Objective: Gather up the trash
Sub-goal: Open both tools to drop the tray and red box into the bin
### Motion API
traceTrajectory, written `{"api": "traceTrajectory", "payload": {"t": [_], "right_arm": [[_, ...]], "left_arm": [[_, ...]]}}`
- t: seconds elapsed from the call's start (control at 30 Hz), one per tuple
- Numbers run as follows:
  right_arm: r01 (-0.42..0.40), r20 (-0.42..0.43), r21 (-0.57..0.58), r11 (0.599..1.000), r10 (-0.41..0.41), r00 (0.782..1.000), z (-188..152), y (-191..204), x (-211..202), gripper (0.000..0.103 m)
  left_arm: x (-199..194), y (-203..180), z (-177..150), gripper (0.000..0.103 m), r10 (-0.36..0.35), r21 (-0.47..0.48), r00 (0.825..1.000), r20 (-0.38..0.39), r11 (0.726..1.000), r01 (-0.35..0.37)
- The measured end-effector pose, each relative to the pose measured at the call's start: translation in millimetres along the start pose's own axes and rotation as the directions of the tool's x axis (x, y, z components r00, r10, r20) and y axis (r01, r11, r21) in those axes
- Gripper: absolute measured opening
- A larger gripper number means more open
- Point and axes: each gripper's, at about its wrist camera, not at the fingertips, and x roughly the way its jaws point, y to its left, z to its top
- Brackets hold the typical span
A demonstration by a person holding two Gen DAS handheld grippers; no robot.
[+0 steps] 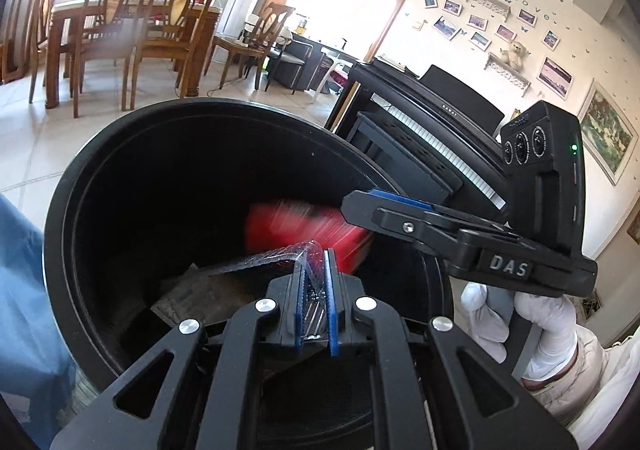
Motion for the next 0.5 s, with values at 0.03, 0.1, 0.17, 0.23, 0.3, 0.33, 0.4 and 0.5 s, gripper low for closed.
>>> {"api": "traceTrajectory", "payload": {"t": [0.03,0.1,0.17,0.23,0.3,0.33,0.4,0.5], "right_arm": [[-0.003,-0.001,0.005,1.000,0.003,1.000,-1,1,0,0.067],[-0.003,-0.002,0.004,1.000,0.003,1.000,-2,3,1,0.067],[-0.006,0.002,0.002,1.000,0.006,1.000,-1,3,0,0.067],[-0.010,0.009,-0.003,1.000,0.010,1.000,-2,7,-2,0.067],[-0.011,0.023,-0.004,1.000,0.011,1.000,-1,8,-7,0.072],[-0.013,0.033,0.000,1.000,0.013,0.999,-1,9,-9,0.073],[-0.012,0.050,0.002,1.000,0.012,0.999,1,11,-13,0.073],[-0.011,0.068,0.002,1.000,0.010,0.998,4,16,-19,0.077]], "left_arm": [[-1,0,-1,0.011,0.002,0.000,1.000,0.002,1.000,-0.002],[-3,0,-1,0.011,0.005,0.003,1.000,0.006,1.000,-0.005],[-6,-2,-1,0.011,0.016,0.012,1.000,0.011,1.000,-0.016],[-8,-6,-3,0.011,0.022,0.022,1.000,0.013,1.000,-0.023],[-11,-9,-2,0.012,0.026,0.036,1.000,0.015,0.999,-0.027],[-11,-10,-2,0.012,0.026,0.043,1.000,0.016,0.999,-0.027],[-15,-13,-2,0.012,0.027,0.058,0.999,0.022,0.998,-0.028],[-19,-15,-2,0.025,0.019,0.059,0.999,0.030,0.998,-0.021]]}}
